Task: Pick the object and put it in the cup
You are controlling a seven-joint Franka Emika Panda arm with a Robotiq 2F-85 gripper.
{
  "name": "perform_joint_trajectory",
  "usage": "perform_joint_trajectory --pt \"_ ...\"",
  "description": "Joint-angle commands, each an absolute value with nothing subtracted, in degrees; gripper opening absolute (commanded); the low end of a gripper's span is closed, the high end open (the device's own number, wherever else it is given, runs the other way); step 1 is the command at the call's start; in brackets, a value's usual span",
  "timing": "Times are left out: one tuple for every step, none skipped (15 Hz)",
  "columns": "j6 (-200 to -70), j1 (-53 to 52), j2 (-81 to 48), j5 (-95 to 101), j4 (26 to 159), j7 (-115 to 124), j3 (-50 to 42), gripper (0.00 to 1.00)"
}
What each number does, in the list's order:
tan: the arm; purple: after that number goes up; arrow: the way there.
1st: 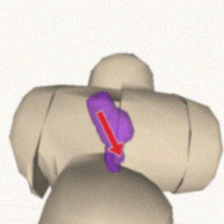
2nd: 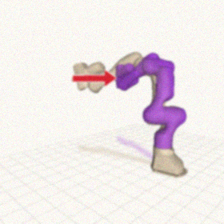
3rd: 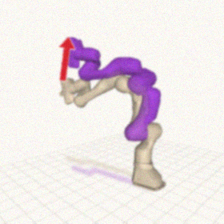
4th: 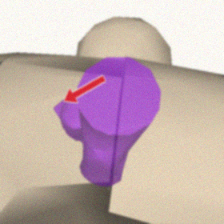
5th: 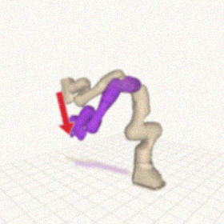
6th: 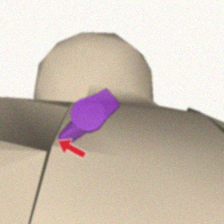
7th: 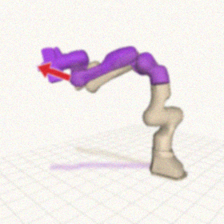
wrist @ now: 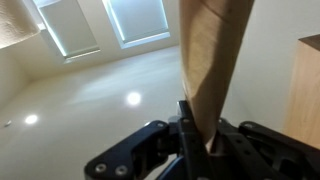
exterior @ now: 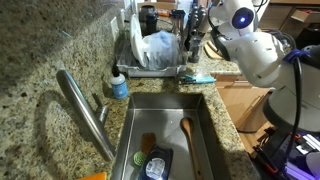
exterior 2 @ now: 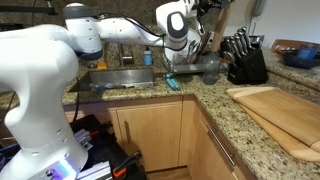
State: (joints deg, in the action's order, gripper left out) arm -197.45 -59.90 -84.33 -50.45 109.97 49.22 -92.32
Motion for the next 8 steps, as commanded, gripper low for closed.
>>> perform_joint_trajectory --pt "-193.22 -60.38 -84.32 -50.41 110.67 48.67 -91.53 0.0" --pt "-192.49 -60.63 -84.33 -50.21 111.06 48.52 -91.1 0.0" --pt "-191.96 -60.7 -84.35 -50.21 111.04 48.67 -90.77 0.0" --pt "-191.95 -60.74 -84.37 -50.67 111.19 48.94 -90.66 0.0" --pt "-192.89 -60.12 -84.37 -50.43 110.19 49.18 -90.93 0.0" --pt "-192.84 -60.12 -84.38 -50.43 110.25 49.18 -90.66 0.0" --pt "-192.83 -60.12 -84.37 -50.43 110.27 49.19 -90.55 0.0" --pt "-192.81 -60.12 -84.37 -50.43 110.3 49.19 -90.55 0.0"
